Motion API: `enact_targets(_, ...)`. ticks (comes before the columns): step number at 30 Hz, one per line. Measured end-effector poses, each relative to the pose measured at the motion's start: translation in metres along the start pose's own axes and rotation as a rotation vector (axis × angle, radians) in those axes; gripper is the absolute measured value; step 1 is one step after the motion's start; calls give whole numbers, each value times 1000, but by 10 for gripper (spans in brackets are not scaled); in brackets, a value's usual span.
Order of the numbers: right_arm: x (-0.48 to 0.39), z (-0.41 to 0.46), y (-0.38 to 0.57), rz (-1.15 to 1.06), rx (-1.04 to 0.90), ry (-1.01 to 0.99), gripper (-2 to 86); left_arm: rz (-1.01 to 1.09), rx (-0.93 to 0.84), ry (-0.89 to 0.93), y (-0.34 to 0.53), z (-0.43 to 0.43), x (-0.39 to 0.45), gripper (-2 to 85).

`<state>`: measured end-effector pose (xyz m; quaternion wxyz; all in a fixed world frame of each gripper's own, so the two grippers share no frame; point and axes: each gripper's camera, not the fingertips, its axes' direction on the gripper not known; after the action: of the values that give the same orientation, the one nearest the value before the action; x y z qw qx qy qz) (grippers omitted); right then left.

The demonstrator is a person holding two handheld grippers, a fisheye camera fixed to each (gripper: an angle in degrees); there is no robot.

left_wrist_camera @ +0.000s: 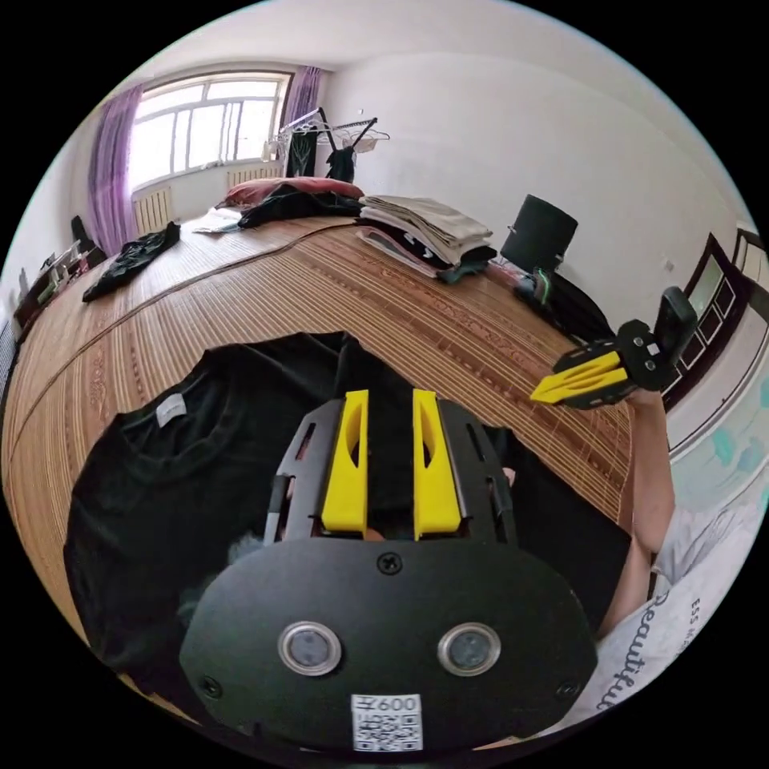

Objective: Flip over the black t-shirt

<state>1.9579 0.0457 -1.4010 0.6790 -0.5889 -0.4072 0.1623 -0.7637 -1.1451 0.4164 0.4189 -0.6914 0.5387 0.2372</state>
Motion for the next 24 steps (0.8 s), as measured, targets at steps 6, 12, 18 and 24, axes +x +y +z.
enact_targets(6,7,6,-37,37,-18,-129,-8,-77,-95,174,-105,86,-73,76)
enact_targets(12,4,-3,-33,10,-91,-225,-8,-84,-211,149,-130,136,-97,42)
enact_targets(18,3,-22,-27,30,-159,-289,-8,-68,-156,180,-142,139,-102,17)
enact_targets(24,5,-51,-19,81,-129,-326,-8,-68,-180,153,-171,155,-106,13)
